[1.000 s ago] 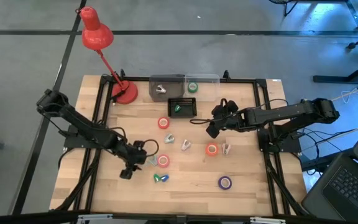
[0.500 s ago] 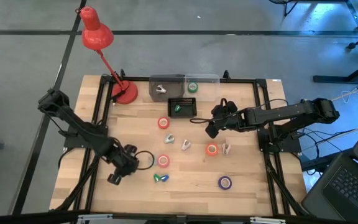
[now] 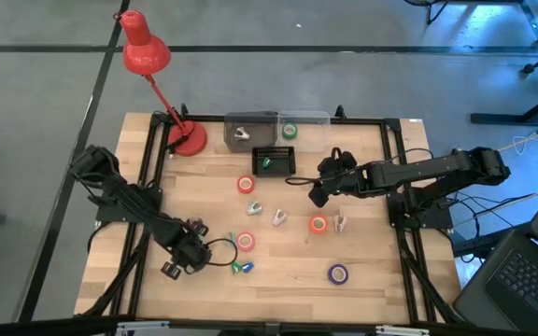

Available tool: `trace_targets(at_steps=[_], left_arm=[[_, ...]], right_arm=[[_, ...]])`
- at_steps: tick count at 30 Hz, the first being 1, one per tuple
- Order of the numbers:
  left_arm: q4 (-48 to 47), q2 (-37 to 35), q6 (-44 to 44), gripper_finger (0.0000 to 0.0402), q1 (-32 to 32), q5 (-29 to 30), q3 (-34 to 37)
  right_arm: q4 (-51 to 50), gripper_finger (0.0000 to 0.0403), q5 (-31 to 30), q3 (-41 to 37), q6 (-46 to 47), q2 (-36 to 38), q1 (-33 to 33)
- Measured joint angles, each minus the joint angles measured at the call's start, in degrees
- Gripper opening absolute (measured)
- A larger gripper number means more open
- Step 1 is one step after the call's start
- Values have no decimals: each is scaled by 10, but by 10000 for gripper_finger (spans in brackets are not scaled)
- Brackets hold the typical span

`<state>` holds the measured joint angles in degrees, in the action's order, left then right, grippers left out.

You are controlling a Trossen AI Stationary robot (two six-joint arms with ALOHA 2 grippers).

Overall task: Pick and place Stapler, Stapler remover, tape
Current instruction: Put the left blue stapler into the black bin

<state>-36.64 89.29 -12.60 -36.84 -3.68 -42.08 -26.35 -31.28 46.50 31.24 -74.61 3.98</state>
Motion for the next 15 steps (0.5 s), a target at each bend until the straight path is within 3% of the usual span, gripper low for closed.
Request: trace_targets(at_steps=[4,7,12,15], left_arm=[[-23,-6,-4,62,1,6,-23],[-23,-15,-31,61,8,14,-56],[-38,-25,-109,61,40,81,-117],[-63,-26,-76,61,73,145,-153]], right_arm=[[0,264,0,0,0,0,0],[0,264,0,0,0,0,0],[0,264,0,0,1,0,0],[7,264,0,0,3,0,0]])
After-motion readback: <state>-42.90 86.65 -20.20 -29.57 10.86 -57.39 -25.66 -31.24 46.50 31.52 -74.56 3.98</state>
